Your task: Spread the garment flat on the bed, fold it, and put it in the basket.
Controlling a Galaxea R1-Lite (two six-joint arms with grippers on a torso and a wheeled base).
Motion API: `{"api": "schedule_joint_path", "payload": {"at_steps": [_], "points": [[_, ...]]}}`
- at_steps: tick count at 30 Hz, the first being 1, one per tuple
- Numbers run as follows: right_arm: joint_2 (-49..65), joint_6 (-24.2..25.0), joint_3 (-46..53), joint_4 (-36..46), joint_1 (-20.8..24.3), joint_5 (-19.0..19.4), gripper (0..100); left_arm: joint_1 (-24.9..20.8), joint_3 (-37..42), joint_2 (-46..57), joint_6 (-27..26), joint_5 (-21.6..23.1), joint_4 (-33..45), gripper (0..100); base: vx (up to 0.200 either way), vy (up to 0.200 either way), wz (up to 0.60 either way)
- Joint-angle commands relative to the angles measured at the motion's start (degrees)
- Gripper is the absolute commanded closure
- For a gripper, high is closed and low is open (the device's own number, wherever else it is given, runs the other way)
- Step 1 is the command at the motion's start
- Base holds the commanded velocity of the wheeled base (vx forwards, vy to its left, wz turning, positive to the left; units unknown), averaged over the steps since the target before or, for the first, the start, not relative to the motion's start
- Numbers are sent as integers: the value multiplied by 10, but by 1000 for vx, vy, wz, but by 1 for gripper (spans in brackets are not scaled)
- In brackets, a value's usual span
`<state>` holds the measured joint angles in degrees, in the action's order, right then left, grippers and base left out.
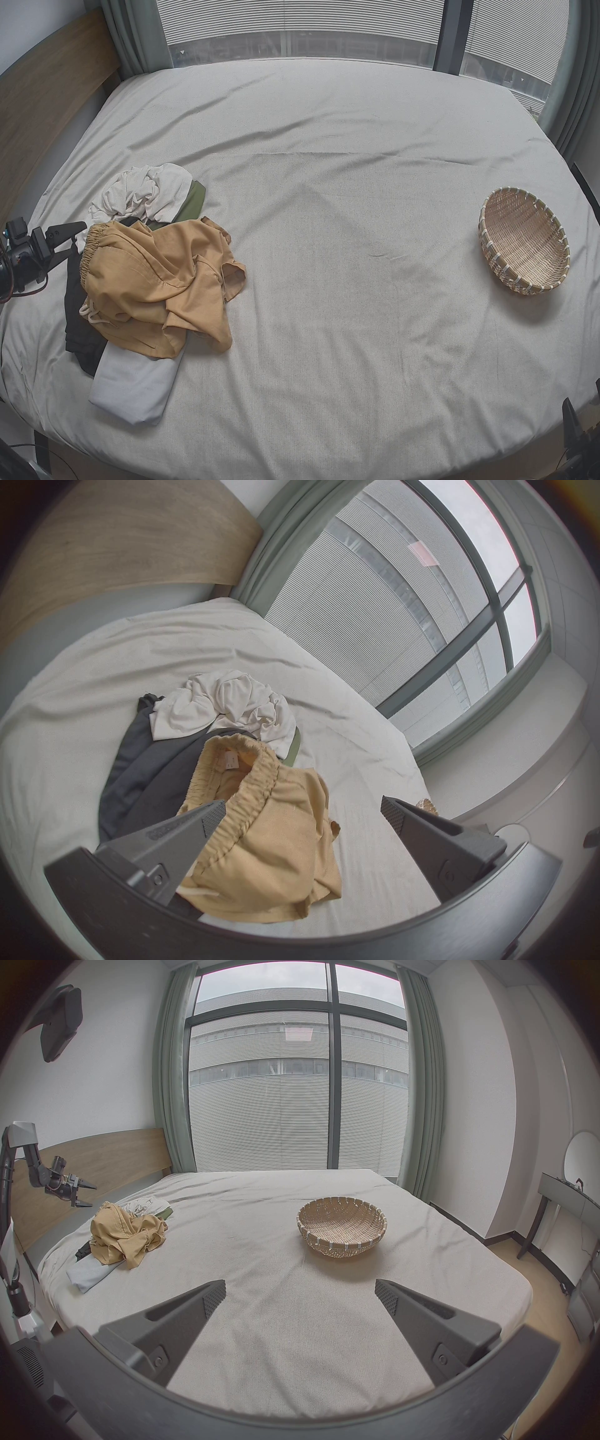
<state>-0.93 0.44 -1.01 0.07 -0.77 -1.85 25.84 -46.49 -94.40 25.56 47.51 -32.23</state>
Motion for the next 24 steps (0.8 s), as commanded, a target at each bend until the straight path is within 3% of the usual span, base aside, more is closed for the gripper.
{"api": "schedule_joint_path", "payload": {"at_steps": [1, 13, 24], "points": [[7, 0, 10, 0, 0, 0, 0, -23, -32, -52, 4, 4, -11, 0, 0, 0, 0], [7, 0, 10, 0, 0, 0, 0, -36, -88, -121, 5, -6, -61, 0, 0, 0, 0], [7, 0, 10, 0, 0, 0, 0, -55, -46, -101, 3, 2, -64, 0, 0, 0, 0]]}}
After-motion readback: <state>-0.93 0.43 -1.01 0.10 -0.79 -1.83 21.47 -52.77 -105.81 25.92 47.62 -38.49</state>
